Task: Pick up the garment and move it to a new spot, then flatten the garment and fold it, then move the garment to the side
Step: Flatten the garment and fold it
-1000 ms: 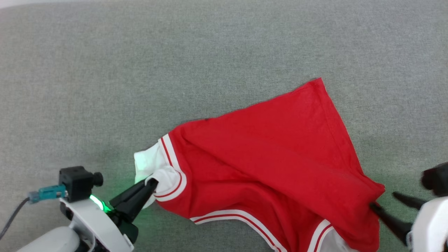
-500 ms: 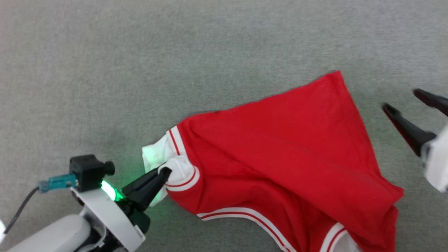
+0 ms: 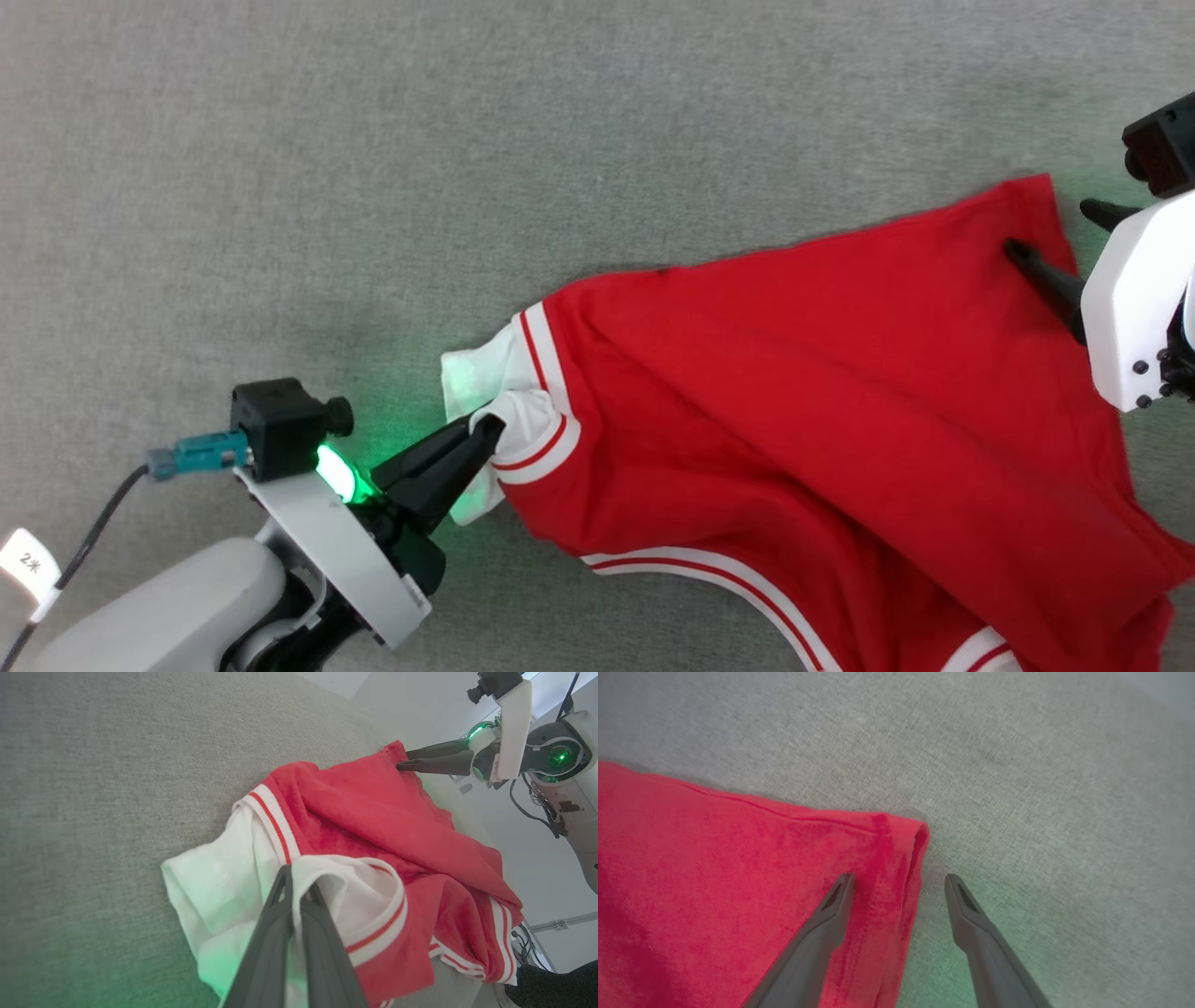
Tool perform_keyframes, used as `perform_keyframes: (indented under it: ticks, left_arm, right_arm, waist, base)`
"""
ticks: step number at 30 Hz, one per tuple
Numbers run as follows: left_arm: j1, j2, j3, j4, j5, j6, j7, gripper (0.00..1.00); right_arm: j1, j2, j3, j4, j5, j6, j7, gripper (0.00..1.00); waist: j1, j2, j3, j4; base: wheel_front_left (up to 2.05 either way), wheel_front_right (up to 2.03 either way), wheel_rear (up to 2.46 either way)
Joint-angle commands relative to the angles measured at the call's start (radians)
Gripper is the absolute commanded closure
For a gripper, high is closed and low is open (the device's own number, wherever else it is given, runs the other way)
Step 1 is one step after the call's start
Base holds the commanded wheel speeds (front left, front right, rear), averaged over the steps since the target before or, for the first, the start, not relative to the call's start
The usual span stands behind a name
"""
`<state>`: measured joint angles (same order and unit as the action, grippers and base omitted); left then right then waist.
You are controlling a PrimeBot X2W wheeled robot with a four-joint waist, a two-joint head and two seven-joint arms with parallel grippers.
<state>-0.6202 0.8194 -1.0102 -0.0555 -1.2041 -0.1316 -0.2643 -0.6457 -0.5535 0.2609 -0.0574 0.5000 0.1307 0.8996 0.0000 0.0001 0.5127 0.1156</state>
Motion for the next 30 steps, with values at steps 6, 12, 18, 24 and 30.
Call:
perform_keyframes:
  ticks: [6, 12, 18, 24, 30]
  left_arm:
    - [-0.022, -0.021, -0.008, 0.006, 0.007, 0.002, 0.001, 1.00]
    - [-0.028, -0.021, -0.015, 0.023, 0.009, 0.002, 0.001, 1.00]
    - [-0.020, 0.000, -0.009, 0.046, -0.008, 0.002, 0.001, 1.00]
    - [-0.095, 0.034, 0.025, 0.069, -0.013, 0.002, 0.001, 1.00]
    - [-0.273, 0.047, 0.050, 0.135, -0.038, 0.002, 0.001, 1.00]
  right_arm:
    - [0.016, -0.017, 0.064, 0.061, 0.008, 0.000, 0.023, 0.00]
    - [0.018, 0.013, 0.090, 0.095, 0.016, 0.000, -0.004, 1.00]
    - [0.006, 0.091, -0.017, 0.145, 0.004, 0.000, -0.112, 1.00]
    - [-0.034, 0.176, -0.174, 0.200, -0.043, 0.000, -0.226, 1.00]
    - [-0.149, 0.250, -0.327, 0.237, -0.106, 0.000, -0.326, 1.00]
  waist:
    - [0.0000, -0.0001, 0.028, 0.026]
    - [0.0000, -0.0001, 0.007, 0.023]
    - [0.0000, -0.0001, -0.041, 0.006]
    - [0.0000, -0.0001, -0.071, -0.015]
    - [0.0000, -0.0001, -0.069, -0.050]
  base:
    - [0.00, 0.00, 0.00]
    - [0.00, 0.00, 0.00]
    - [0.00, 0.00, 0.00]
    - [0.00, 0.00, 0.00]
    - [0.00, 0.00, 0.00]
